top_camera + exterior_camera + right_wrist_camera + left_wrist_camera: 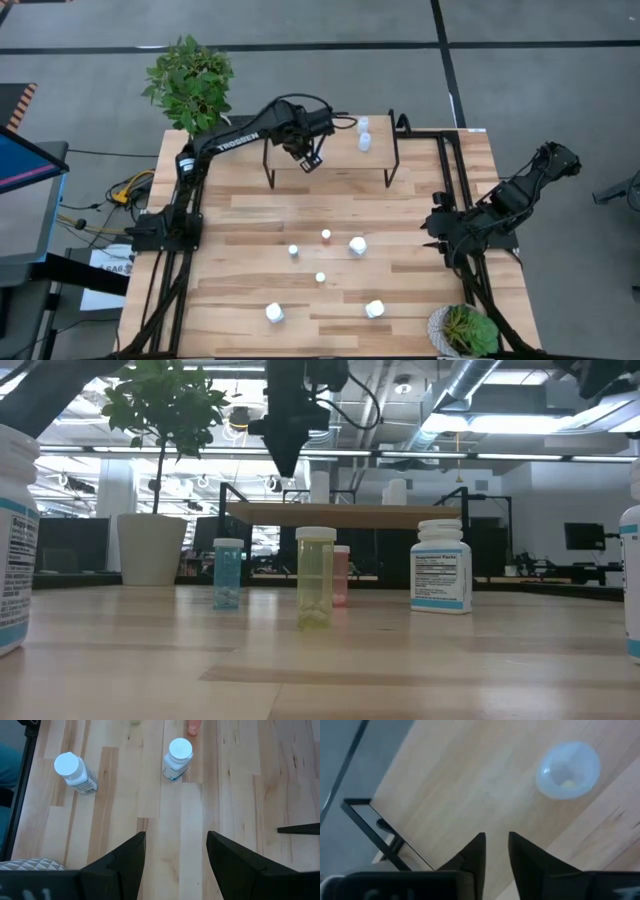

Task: Pick and place medicine bottles onto shelf by color
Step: Put the white pill bottle aligned with the other white pill bottle on the shelf

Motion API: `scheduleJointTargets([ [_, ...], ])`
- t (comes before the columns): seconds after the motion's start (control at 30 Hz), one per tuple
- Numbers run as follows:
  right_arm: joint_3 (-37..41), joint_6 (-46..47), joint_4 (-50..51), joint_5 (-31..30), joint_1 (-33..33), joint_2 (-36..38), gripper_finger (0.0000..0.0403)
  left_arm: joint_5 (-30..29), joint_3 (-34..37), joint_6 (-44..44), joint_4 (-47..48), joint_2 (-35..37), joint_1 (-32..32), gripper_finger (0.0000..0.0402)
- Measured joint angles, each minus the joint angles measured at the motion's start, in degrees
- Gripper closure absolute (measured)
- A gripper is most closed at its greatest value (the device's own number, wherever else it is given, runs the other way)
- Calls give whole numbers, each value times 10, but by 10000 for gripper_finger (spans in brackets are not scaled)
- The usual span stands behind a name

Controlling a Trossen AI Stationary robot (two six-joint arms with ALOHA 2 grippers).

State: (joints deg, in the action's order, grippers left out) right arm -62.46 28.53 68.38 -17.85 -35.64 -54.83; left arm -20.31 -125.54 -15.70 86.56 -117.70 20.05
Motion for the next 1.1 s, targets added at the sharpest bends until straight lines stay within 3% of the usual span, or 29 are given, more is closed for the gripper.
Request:
scheduleJointTargets([
  [0.33, 0, 0, -1, 0, 0, 0, 171, 40, 22, 0, -49, -6, -4, 383],
  [1.1, 0, 0, -2, 0, 0, 0, 171, 95, 21, 15, -198, -6, -6, 372],
])
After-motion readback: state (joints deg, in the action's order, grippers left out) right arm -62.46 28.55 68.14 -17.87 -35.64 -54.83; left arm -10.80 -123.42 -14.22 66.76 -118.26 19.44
